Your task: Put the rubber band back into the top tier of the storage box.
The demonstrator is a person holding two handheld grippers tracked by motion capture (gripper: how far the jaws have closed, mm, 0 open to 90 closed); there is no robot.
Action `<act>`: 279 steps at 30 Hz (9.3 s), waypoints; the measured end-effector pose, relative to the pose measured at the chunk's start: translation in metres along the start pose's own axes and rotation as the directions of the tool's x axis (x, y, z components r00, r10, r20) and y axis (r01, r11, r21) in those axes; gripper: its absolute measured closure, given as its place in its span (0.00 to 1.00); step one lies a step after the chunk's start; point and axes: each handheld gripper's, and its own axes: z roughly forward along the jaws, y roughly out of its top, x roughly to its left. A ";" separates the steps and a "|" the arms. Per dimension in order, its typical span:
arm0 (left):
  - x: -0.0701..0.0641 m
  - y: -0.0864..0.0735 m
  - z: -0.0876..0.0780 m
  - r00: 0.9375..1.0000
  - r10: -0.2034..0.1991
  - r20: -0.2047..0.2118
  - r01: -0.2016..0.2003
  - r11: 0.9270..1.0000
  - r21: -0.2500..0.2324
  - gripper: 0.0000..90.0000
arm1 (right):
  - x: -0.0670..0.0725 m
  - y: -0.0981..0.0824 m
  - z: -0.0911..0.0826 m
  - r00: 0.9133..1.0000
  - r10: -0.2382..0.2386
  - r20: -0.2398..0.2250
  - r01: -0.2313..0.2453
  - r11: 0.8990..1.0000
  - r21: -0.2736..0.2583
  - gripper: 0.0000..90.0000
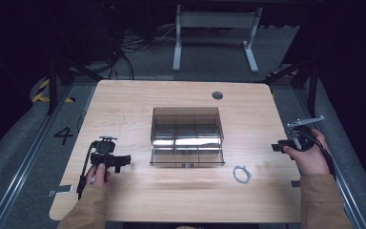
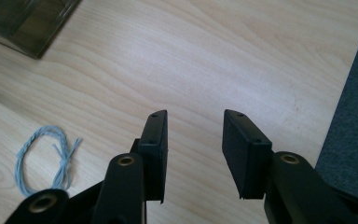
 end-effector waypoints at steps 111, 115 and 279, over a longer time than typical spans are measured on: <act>-0.001 0.002 0.002 1.000 -0.008 0.014 0.008 1.000 0.007 0.18 | 0.099 0.001 0.057 0.973 -0.187 -0.135 0.218 0.940 0.265 0.77; 0.000 0.002 0.001 1.000 -0.004 0.018 0.003 1.000 0.008 0.18 | 0.100 0.001 0.059 0.977 -0.177 -0.120 0.204 0.938 0.281 0.80; 0.000 0.002 0.002 1.000 0.004 0.018 -0.004 1.000 0.013 0.18 | 0.204 0.110 -0.023 0.888 -0.367 -0.277 0.363 0.929 -0.068 0.96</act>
